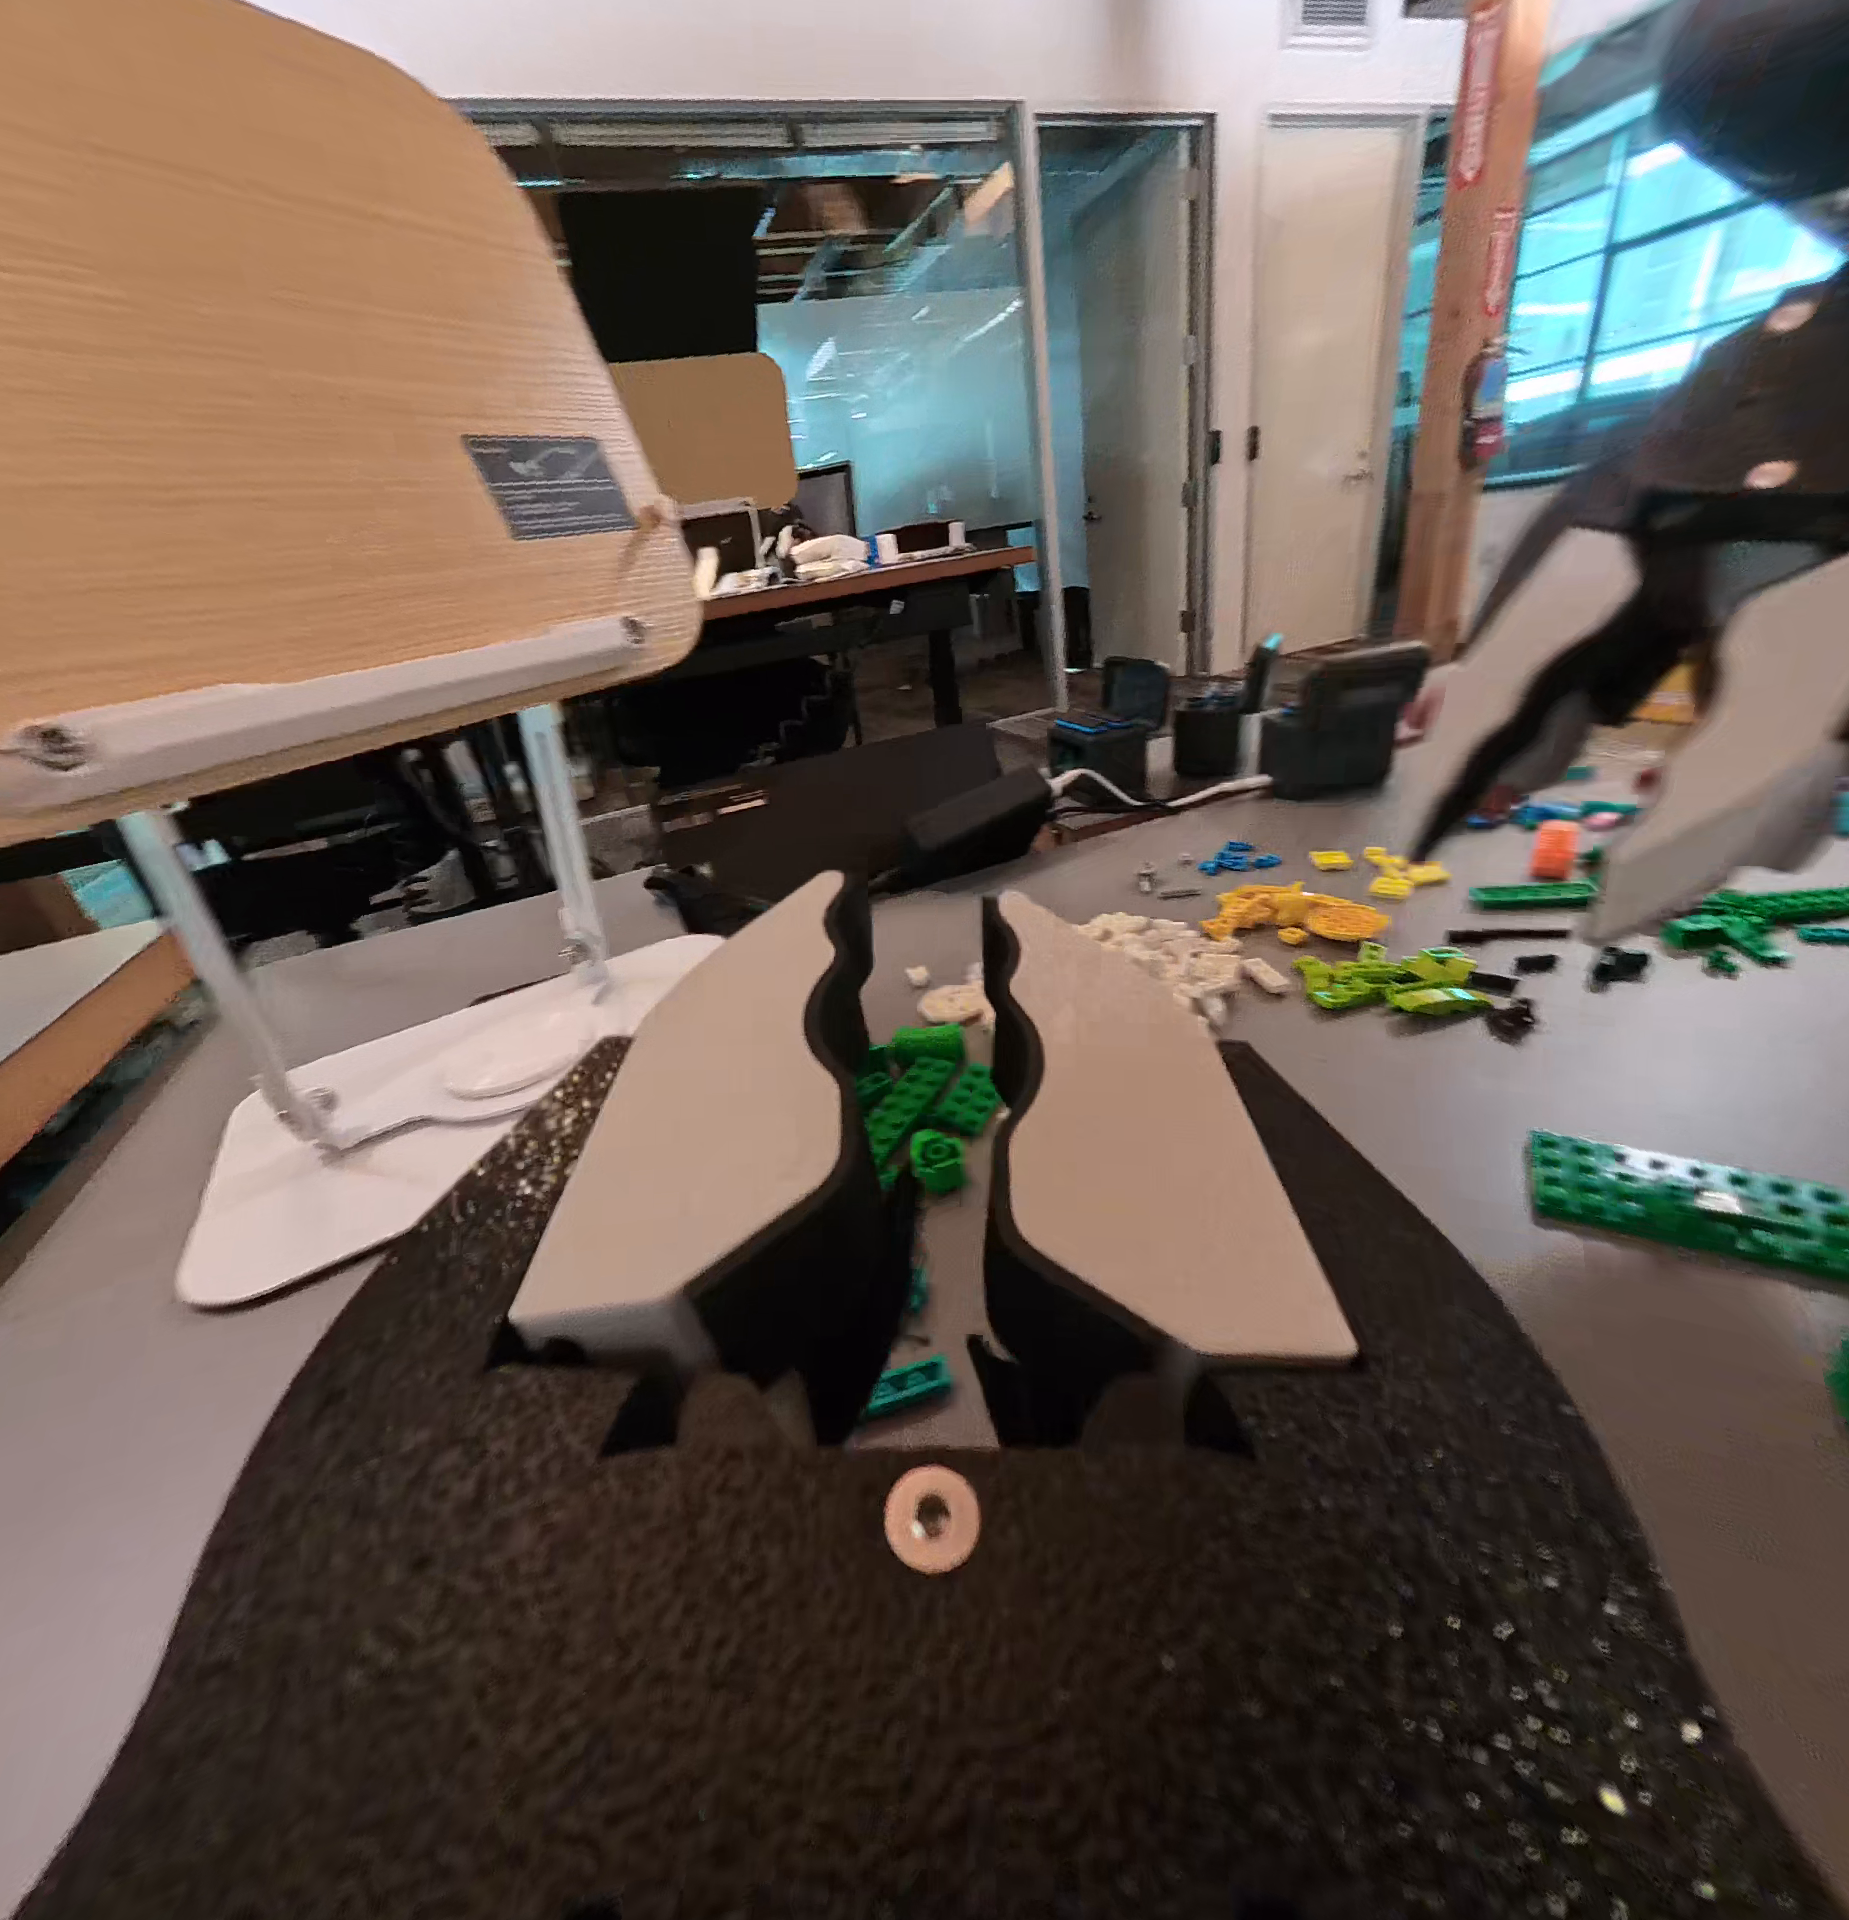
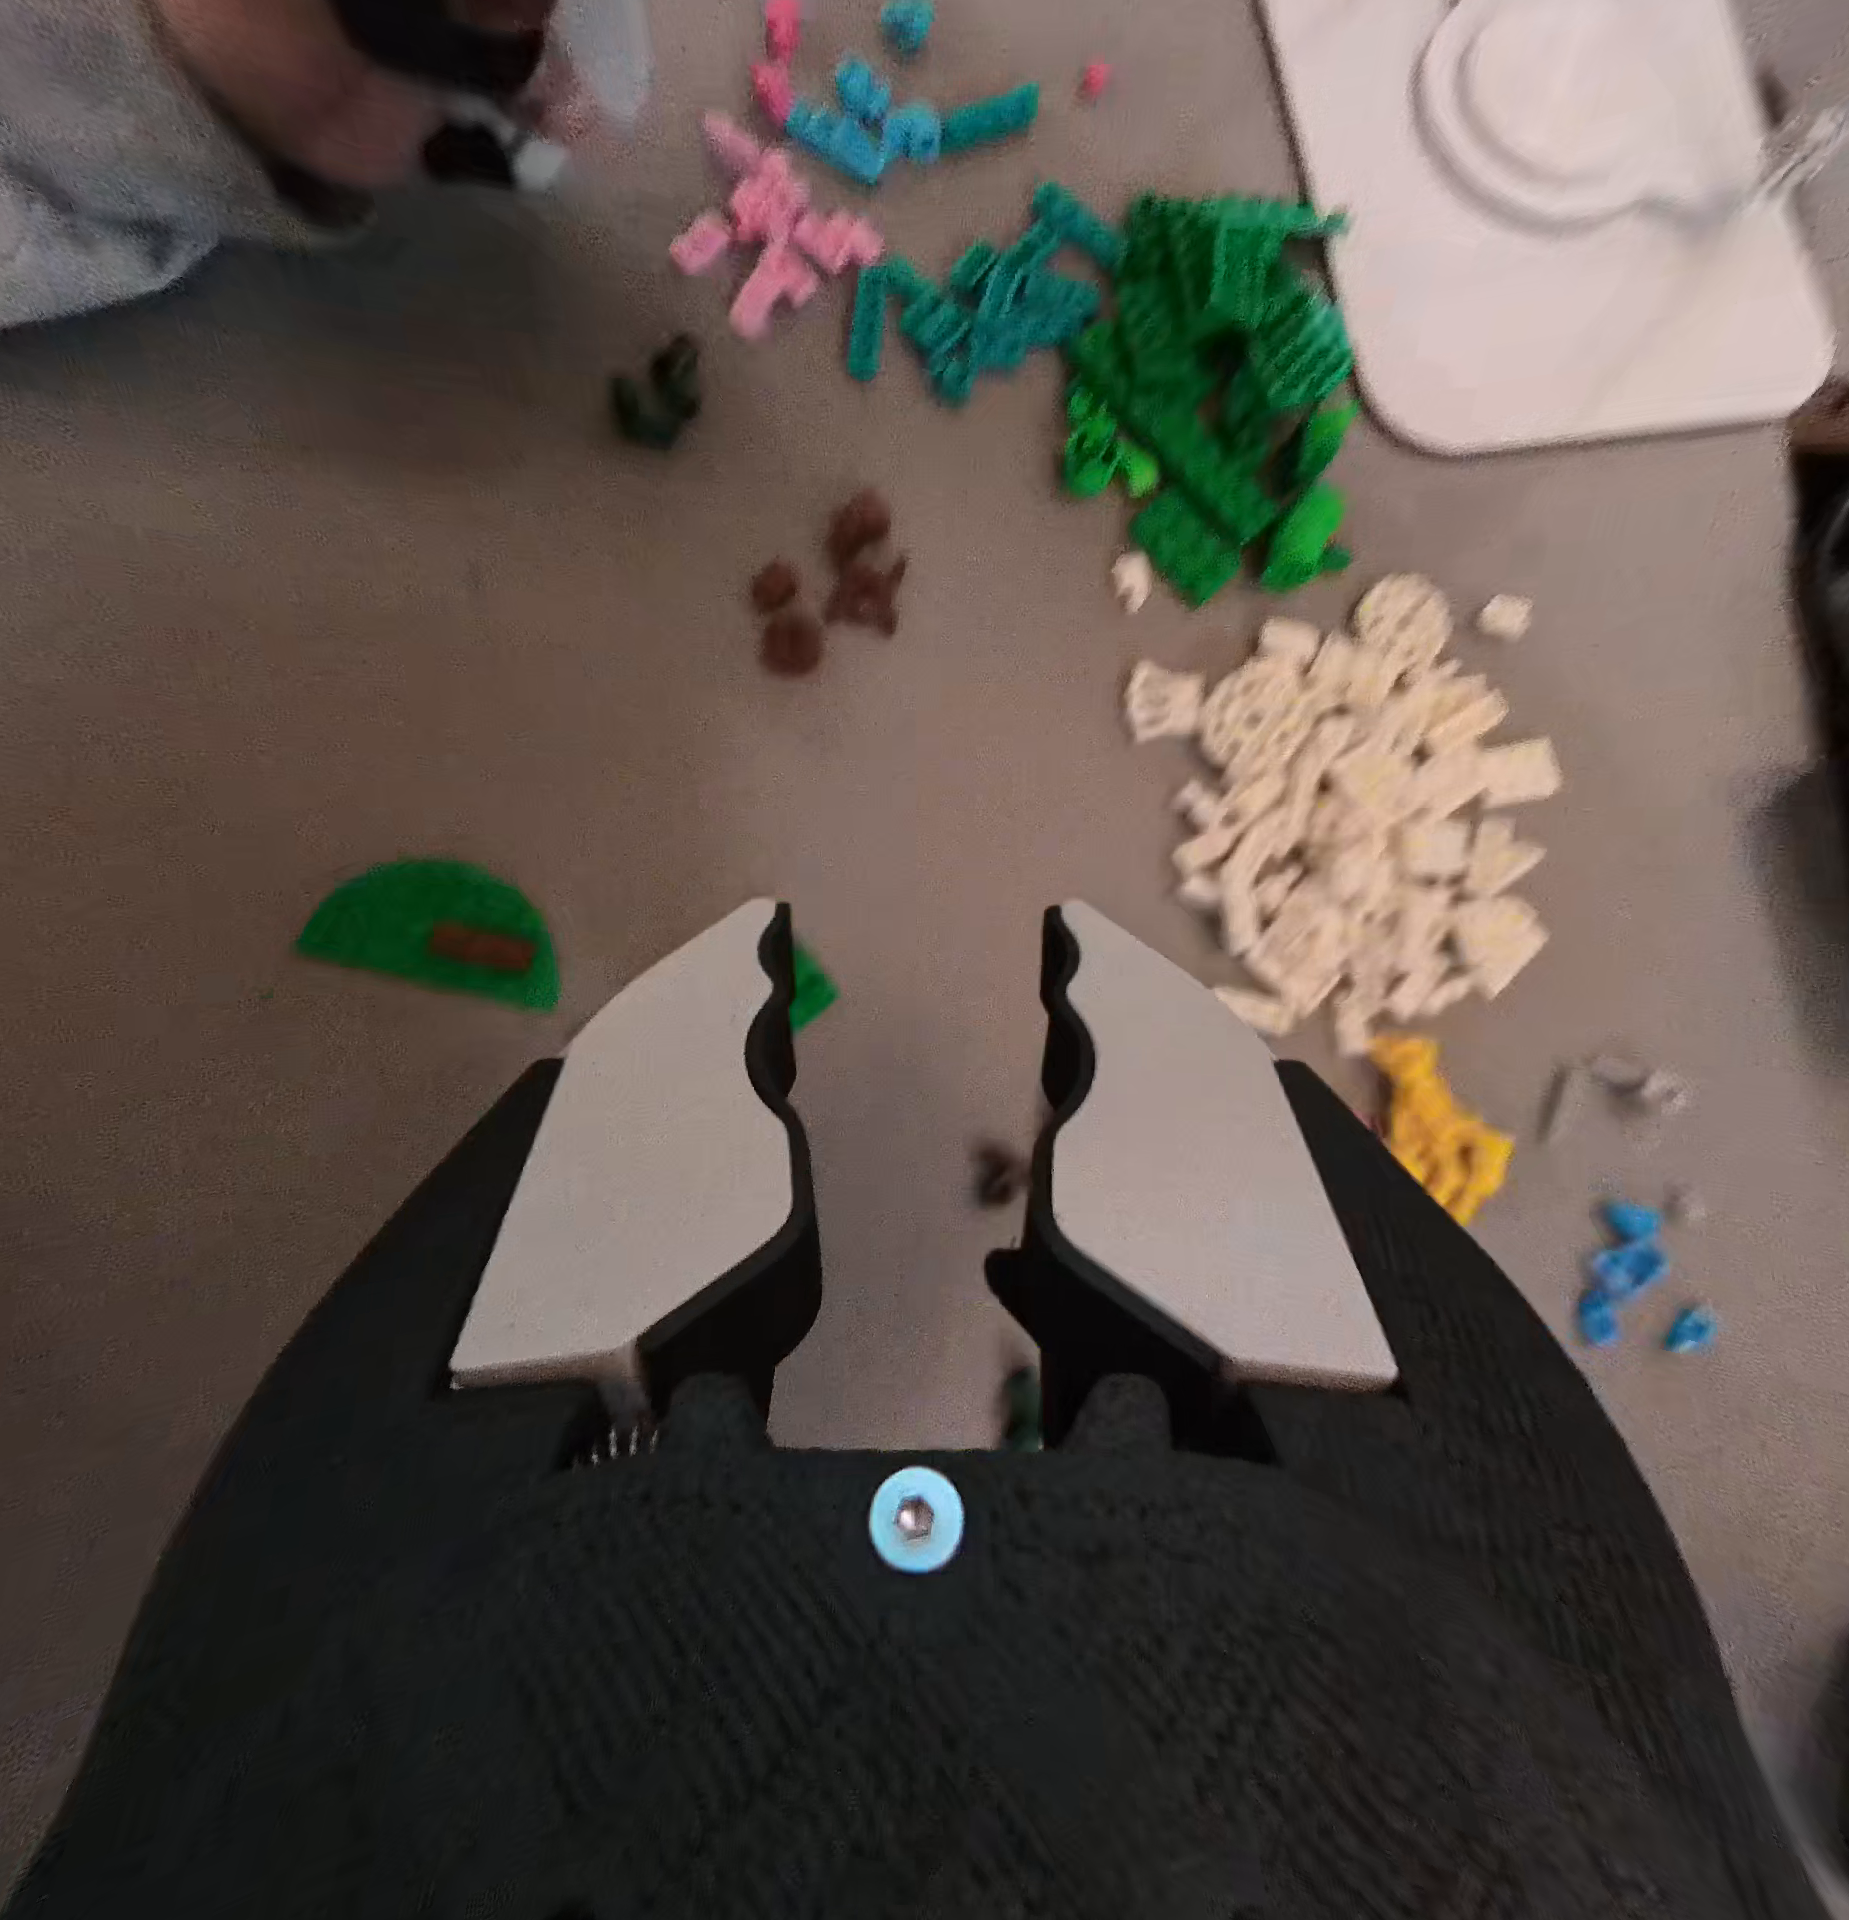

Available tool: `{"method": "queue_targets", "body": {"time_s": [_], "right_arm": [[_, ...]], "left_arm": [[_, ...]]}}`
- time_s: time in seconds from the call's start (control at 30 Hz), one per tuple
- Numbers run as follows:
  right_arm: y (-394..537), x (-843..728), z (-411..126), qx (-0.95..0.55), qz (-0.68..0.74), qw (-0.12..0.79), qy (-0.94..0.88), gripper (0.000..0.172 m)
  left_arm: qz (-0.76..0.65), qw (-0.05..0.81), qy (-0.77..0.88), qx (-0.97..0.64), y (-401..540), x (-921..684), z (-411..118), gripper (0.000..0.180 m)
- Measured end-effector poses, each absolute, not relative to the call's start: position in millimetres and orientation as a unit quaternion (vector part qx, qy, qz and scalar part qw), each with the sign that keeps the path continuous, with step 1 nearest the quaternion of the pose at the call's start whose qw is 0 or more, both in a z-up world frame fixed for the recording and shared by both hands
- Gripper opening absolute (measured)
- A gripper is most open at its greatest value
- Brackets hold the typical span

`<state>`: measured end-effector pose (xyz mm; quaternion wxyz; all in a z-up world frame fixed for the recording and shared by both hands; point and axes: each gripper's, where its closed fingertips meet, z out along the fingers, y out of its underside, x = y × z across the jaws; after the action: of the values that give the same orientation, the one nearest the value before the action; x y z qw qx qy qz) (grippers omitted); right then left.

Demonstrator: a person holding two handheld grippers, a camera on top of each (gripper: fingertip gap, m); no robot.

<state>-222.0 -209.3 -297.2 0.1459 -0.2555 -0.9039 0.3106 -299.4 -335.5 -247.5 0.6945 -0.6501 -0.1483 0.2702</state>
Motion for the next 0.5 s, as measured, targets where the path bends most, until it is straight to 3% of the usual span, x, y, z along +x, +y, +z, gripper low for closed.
{"method": "queue_targets", "body": {"time_s": [0.17,0.5], "right_arm": [[-178.5,-114.4,-350.8,-0.309,0.262,0.043,-0.913,0.048],[-181.1,-111.5,-370.4,-0.361,0.288,0.091,-0.882,0.046]], "left_arm": [[0.223,0.710,-0.092,-0.661,-306.7,-263.3,-251.8,0.017],[0.227,0.702,-0.003,-0.675,-282.2,-223.2,-262.2,0.013]]}}
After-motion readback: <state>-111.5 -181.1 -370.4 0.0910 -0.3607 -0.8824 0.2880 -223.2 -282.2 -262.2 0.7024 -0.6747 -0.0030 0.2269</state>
